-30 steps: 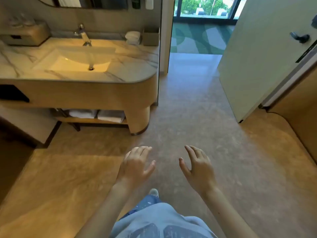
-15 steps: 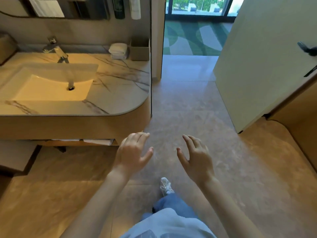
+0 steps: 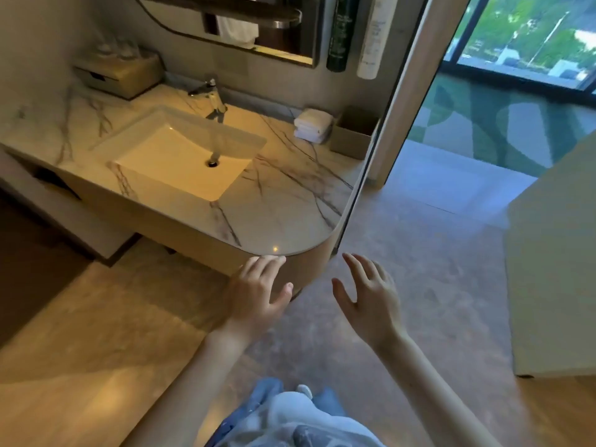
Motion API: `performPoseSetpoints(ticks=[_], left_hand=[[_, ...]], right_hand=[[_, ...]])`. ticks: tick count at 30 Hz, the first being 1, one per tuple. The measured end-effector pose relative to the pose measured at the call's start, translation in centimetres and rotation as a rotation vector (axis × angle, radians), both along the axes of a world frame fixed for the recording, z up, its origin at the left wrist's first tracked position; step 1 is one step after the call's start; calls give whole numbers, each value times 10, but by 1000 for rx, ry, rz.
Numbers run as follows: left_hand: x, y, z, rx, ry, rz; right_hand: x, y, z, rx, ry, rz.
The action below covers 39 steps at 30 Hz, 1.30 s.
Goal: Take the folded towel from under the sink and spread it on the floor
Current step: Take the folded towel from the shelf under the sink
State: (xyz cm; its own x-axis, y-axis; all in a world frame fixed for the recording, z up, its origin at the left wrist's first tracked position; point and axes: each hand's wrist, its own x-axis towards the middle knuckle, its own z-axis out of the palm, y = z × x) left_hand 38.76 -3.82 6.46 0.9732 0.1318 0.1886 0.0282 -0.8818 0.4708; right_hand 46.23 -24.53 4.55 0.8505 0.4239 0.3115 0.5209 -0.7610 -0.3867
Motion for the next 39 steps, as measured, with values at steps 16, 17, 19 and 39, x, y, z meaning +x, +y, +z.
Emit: performPoseSetpoints(ticks=[16,17,19,39], left_hand=[[-177,74,-4,77,79,916],[-191,74,-4,79,81,975],[-216,74,-6,79,96,1076],[-266,357,-43,47,161,978]], right_hand=[[-49,217,5,-35,7,979],[-58,227,4,-31,4,1030],[-76,249,0,-49,15,1111],[-124,488,-38,-136,57,949]])
